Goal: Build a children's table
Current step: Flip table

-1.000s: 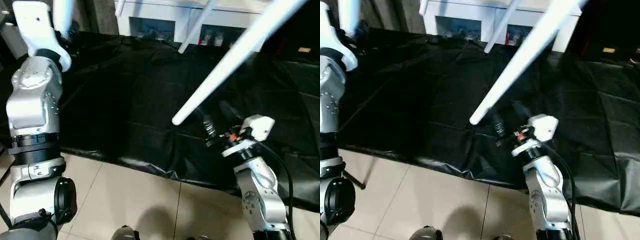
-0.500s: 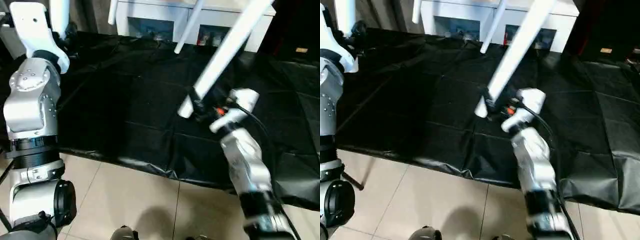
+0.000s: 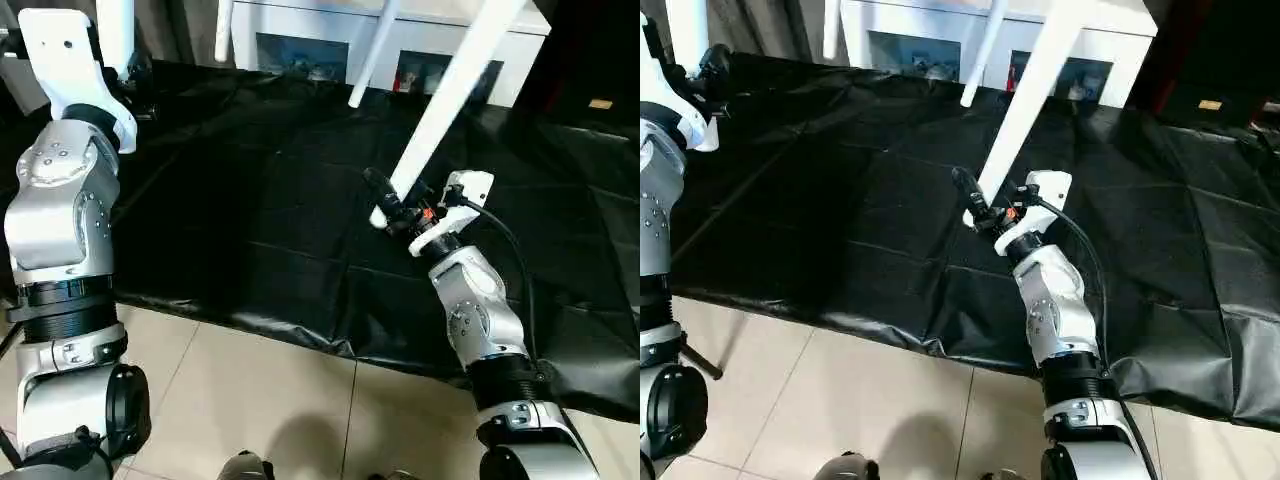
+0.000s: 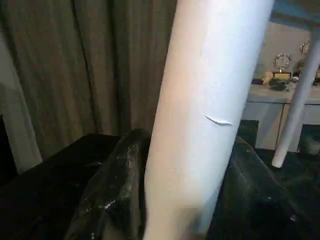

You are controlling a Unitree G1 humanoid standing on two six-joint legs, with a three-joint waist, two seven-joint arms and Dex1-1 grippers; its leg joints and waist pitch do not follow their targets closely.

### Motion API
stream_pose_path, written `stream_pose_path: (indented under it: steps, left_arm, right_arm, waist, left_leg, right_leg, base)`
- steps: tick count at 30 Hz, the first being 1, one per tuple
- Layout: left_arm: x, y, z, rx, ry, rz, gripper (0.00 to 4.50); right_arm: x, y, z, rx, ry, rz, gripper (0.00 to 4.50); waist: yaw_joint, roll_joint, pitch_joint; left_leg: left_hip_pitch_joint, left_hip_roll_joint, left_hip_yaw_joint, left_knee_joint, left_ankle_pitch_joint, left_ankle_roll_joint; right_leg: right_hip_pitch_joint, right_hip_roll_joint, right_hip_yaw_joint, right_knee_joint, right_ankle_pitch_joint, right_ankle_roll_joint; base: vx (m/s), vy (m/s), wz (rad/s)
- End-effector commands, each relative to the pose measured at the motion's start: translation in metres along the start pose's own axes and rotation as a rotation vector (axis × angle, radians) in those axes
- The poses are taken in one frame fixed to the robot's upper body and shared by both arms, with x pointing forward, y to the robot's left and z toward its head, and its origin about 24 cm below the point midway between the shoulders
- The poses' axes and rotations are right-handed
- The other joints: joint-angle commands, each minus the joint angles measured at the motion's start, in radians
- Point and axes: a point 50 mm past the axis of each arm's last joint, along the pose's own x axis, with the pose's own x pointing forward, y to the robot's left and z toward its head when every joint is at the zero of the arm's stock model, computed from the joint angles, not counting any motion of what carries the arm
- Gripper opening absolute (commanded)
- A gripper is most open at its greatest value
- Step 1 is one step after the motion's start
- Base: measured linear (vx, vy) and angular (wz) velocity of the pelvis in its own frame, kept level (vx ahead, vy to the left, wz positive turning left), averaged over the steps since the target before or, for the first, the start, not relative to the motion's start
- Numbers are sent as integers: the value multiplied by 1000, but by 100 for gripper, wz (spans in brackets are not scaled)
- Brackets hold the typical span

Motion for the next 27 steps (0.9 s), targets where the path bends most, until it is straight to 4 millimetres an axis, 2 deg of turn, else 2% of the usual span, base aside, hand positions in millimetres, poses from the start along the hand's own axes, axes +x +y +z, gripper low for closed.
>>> stream_pose_path:
  steps: [1, 2, 5, 10, 12, 13, 15, 17, 19, 21, 22, 24, 25, 26, 27]
  left_arm:
    - [-4, 1, 30, -20, -135, -6, 182]
    - [-4, 1, 30, -21, -136, -4, 180]
    - [-5, 1, 27, -13, -129, -4, 173]
    - [-9, 0, 21, 2, -123, -14, 160]
    - [-10, -1, 20, 8, -124, -21, 155]
    - [-12, -2, 18, 24, -127, -28, 155]
    - [-13, -4, 15, 34, -129, -41, 152]
    - [-16, -7, 12, 60, -128, -62, 152]
    - [-19, -10, 11, 100, -135, -87, 152]
    - [-20, -12, 10, 142, -140, -110, 152]
    - [-25, -17, 5, 175, -150, -137, 152]
    - [-27, -20, 2, 164, -156, -152, 152]
    - [-31, -23, -6, 134, -151, -159, 152]
    - [-34, -24, -12, 134, -140, -166, 152]
    - [-39, -26, -22, 151, -123, -185, 152]
  right_arm:
    - [0, -2, 1, 9, -7, 9, 277]
    - [-1, -2, 0, 7, 3, 15, 266]
    - [-4, -2, -3, 9, 17, 22, 241]
    - [-9, -6, -7, 0, 30, 17, 197]
    - [-9, -7, -7, -2, 30, 12, 181]
    - [-10, -8, -7, -2, 29, 8, 181]
    - [-11, -10, -7, -5, 27, 0, 154]
    - [-12, -11, -8, -6, 27, -9, 140]
    - [-12, -12, -8, -1, 24, -17, 130]
    - [-13, -13, -8, -1, 24, -22, 107]
    - [-15, -14, -10, -6, 30, -33, 98]
    - [-16, -15, -11, -8, 32, -38, 92]
    - [-18, -16, -12, -14, 36, -51, 63]
    - [-19, -17, -12, -16, 36, -58, 63]
    - [-21, -18, -13, -20, 34, -67, 56]
  waist:
    - [-2, 5, -95]
    - [-3, 0, -94]
    - [-3, 1, -94]
    - [-7, -6, -93]
    - [-7, -4, -93]
    - [-7, -11, -91]
    - [-9, -11, -89]
    - [-9, -10, -90]
    - [-10, -12, -88]
    - [-7, -16, -88]
    - [-8, -14, -87]
    - [-7, -15, -88]
    - [-8, -15, -88]
    - [-7, -14, -87]
    - [-8, -18, -87]
  left_leg:
    - [28, 11, 1, -61, -88, 36]
    - [28, 10, 2, -62, -95, 34]
    - [28, 11, 1, -63, -88, 32]
    - [28, 11, 3, -62, -95, 33]
    - [30, 12, 2, -63, -109, 27]
    - [32, 13, 3, -65, -124, 23]
    - [31, 15, 0, -69, -137, 9]
    - [35, 14, 1, -68, -149, 2]
    - [36, 15, 1, -71, -164, -4]
    - [41, 15, 2, -71, -182, -6]
    - [36, 15, 0, -74, -185, -10]
    - [38, 18, -1, -74, -185, -16]
    - [37, 18, -1, -75, -183, -18]
    - [38, 18, 0, -75, -190, -19]
    - [37, 17, 0, -75, -201, -22]
  right_leg:
    - [69, -57, 29, -46, 11, -240]
    - [69, -56, 29, -48, 2, -239]
    - [69, -57, 29, -46, 4, -236]
    - [69, -56, 29, -48, 2, -239]
    - [68, -57, 30, -49, -14, -238]
    - [66, -56, 30, -52, -32, -235]
    - [68, -58, 30, -51, -49, -226]
    - [64, -56, 30, -53, -53, -220]
    - [64, -56, 31, -55, -61, -219]
    - [60, -55, 31, -58, -77, -214]
    - [63, -57, 32, -57, -84, -210]
    - [62, -57, 31, -57, -76, -206]
    - [62, -57, 31, -56, -64, -207]
    - [60, -57, 31, -58, -67, -208]
    - [62, -57, 31, -59, -76, -206]
  base:
    - [0, 0, 0]
    - [0, 0, 0]
    - [0, 0, 0]
    - [0, 0, 0]
    - [0, 0, 0]
    - [0, 0, 0]
    - [0, 0, 0]
    - [0, 0, 0]
    - [0, 0, 0]
    - [0, 0, 0]
    - [0, 0, 0]
    - [0, 0, 0]
    - [0, 0, 0]
    - [0, 0, 0]
    - [0, 0, 0]
